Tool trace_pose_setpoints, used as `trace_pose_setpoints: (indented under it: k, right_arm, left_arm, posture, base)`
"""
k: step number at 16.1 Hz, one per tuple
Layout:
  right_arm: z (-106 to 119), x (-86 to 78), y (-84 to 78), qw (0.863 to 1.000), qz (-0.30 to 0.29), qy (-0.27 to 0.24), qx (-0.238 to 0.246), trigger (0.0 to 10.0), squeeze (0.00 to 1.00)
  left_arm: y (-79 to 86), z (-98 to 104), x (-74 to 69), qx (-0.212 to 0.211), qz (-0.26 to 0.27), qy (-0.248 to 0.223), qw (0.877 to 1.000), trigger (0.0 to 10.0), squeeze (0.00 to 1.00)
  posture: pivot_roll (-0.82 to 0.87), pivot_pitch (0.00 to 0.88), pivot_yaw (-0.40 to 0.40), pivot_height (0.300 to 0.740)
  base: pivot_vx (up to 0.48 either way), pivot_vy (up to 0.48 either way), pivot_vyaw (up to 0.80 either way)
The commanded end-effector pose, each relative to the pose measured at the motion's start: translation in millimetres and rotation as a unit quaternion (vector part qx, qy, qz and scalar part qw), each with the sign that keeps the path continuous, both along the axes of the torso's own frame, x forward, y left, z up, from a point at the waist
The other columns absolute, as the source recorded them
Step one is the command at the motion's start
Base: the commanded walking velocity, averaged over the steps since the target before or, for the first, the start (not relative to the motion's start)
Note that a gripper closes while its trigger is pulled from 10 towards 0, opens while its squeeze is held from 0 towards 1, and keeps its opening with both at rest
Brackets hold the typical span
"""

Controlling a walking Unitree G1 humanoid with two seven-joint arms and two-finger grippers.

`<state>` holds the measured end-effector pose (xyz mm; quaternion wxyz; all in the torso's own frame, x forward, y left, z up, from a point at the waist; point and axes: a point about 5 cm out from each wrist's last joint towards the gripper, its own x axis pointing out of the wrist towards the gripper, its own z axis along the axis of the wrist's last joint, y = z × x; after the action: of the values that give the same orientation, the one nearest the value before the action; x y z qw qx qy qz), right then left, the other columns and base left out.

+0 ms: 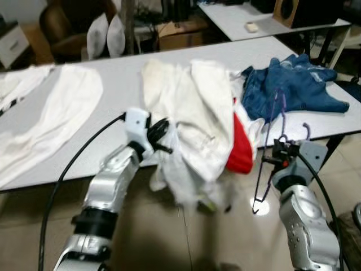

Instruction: Hang hanger

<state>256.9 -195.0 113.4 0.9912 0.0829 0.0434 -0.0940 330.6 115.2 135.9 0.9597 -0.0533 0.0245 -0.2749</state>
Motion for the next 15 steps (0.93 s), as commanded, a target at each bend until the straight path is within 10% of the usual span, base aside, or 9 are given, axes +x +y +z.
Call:
trace_pose_setpoints:
  k: [1, 15]
  right_arm:
    - [10, -1.5, -1.4, 1.0, -0.006, -0.022, -0.005, 10.0, 0.0]
    - [23, -8.0, 8.9, 0.997, 0.054, -0.054, -0.018, 10.0, 0.0]
  left_arm:
    - [3.3, 12, 3.2, -0.001, -0.003, -0.025, 1.0, 10.0, 0.0]
    - [27.8, -6, -35.8, 0.002, 0.01, -0.002, 1.0, 10.0, 0.0]
  posture:
    - [-0.24, 0.006, 0.093, 0.74]
    - [-0.22, 0.023, -0.003, 0.74]
  base:
    - [0.48, 0.0, 0.0]
    - [0.032, -0.12, 0.0]
